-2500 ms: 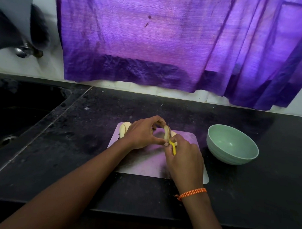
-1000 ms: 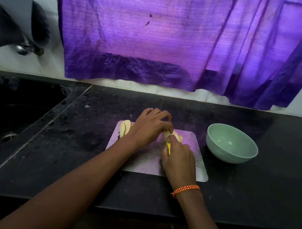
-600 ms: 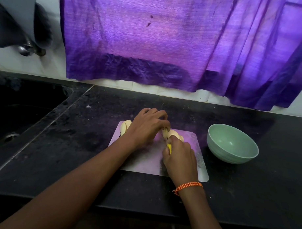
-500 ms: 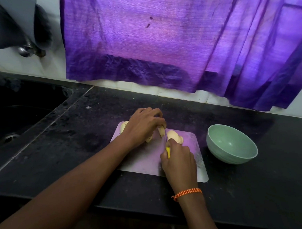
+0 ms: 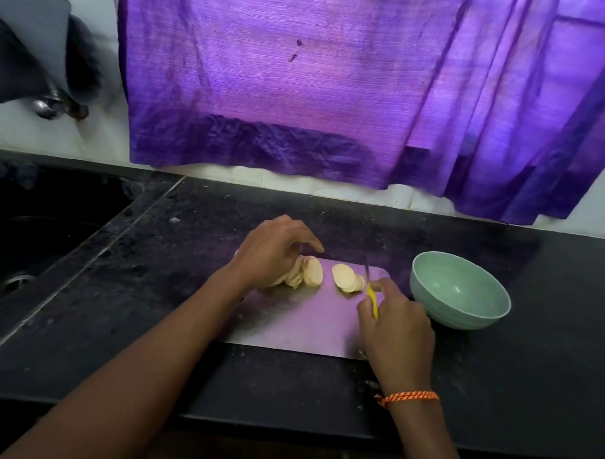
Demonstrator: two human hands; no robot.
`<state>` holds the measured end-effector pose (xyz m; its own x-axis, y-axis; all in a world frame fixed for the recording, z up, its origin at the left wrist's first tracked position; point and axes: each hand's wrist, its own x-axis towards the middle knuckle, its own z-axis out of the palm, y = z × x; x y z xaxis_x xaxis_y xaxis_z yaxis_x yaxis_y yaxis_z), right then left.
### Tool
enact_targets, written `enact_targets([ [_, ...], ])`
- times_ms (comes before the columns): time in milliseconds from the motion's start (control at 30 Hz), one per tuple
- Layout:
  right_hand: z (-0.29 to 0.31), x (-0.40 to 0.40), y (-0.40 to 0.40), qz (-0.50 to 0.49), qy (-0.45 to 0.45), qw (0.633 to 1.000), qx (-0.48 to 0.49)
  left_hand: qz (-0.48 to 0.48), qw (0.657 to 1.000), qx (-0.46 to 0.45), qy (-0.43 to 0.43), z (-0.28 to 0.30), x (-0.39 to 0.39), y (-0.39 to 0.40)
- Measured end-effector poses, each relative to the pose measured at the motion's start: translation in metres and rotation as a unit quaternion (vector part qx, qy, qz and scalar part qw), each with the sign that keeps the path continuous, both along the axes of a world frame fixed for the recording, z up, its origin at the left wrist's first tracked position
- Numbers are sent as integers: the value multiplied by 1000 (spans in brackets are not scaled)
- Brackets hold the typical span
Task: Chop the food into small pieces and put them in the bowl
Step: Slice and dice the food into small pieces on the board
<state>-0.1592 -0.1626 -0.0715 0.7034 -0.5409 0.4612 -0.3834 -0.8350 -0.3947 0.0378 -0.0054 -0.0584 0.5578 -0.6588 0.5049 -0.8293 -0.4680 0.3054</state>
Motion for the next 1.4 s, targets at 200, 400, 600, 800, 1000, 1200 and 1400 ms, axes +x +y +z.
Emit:
enact_targets([
  [200,-7,1,-12,-4,32,997,75,-51,995,91,-3,-9,-9,-17],
  [400,-9,18,10,74,-33,986,144,10,990,138,-32,-10,3,-5],
  [600,-12,33,23,115,-51,980,152,31,990,138,3,-6,12,9],
  [800,-9,35,18,123,-50,981,142,-10,994,100,53,-6,4,5],
  [1000,-7,34,9,131,-47,978,153,-8,987,157,-8,-7,-1,-1],
  [1200,-4,32,-10,156,-28,977,143,4,984,177,-38,-7,-6,-5],
  [1400,-11,30,-31,118,-39,985,121,29,990,129,-57,-6,-10,-9],
])
